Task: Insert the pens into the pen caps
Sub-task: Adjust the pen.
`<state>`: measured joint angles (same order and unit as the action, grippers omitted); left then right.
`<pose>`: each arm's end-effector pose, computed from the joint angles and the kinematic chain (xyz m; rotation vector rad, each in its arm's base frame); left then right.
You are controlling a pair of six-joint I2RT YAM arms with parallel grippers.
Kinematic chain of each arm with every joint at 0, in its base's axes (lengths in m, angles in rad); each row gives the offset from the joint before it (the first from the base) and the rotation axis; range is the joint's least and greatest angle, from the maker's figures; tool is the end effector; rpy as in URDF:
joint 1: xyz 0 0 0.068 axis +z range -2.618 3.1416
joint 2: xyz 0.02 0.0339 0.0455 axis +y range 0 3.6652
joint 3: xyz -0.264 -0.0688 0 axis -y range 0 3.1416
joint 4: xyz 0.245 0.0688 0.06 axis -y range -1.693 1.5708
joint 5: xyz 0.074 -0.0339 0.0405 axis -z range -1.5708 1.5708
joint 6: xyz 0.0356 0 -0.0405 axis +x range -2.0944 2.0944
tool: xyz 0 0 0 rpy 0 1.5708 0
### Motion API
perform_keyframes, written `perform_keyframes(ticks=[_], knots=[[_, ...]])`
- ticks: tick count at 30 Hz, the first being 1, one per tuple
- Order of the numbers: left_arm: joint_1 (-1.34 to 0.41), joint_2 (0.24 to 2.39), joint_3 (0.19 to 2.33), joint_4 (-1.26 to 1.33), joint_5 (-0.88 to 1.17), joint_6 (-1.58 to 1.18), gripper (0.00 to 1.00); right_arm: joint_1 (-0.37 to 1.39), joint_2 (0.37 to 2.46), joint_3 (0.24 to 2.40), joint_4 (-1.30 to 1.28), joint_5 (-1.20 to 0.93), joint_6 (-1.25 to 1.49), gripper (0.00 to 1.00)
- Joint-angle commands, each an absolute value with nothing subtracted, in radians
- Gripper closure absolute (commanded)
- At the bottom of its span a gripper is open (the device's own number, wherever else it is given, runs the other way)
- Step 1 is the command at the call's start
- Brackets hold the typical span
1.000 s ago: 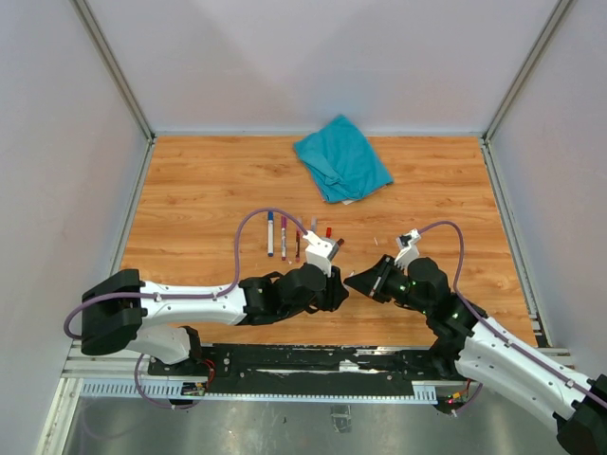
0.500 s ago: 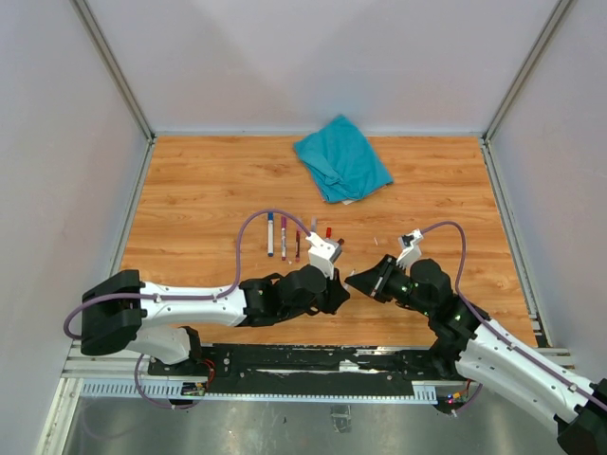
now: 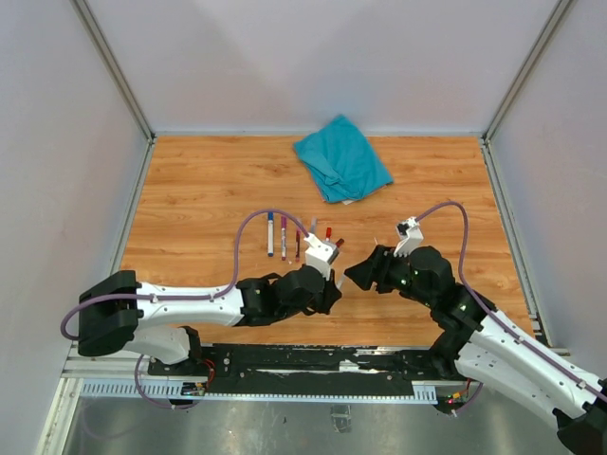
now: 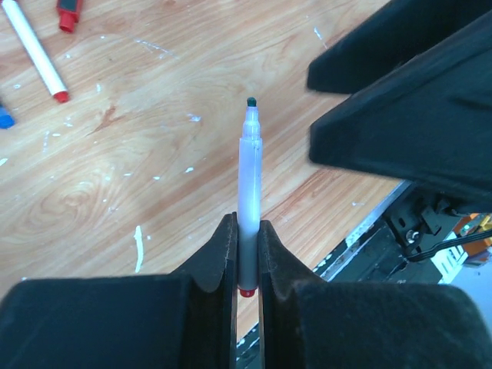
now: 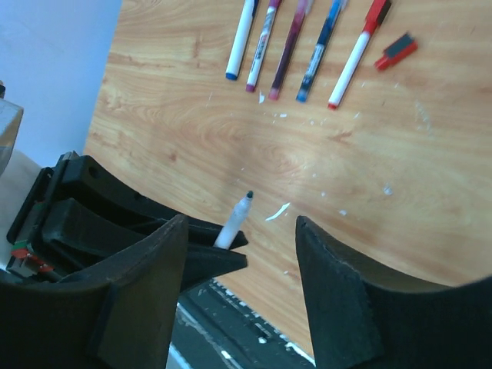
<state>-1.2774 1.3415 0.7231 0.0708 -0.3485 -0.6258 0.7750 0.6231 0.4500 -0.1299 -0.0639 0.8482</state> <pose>0.0944 -0.2704 0.2215 0.4912 2.1240 -0.7703 0.1140 0.1149 0.2518 0.0269 2.0483 1.1371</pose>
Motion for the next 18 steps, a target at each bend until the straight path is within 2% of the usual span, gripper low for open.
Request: perform_keyframes(ticks=[1, 6, 10, 18], knots=[[-1.239, 1.266, 0.688, 0.047, -0.378, -0.584, 1.00, 0.787, 0.630, 0.521, -0.221, 0.036, 0.686, 0.39], [-1.145, 1.148, 0.610, 0.035, -0.344, -0.579, 1.00, 0.787, 0.682, 0.590, -0.328, 0.155, 0.654, 0.31], [-1.107, 1.022, 0.567, -0.042, -0.419, -0.562, 1.00, 0.786, 0.787, 0.669, -0.405, 0.225, 0.636, 0.28], [-1.094, 0.774, 0.487, -0.170, -0.491, -0.524, 1.00, 0.780, 1.105, 0.848, -0.447, 0.276, 0.607, 0.27]])
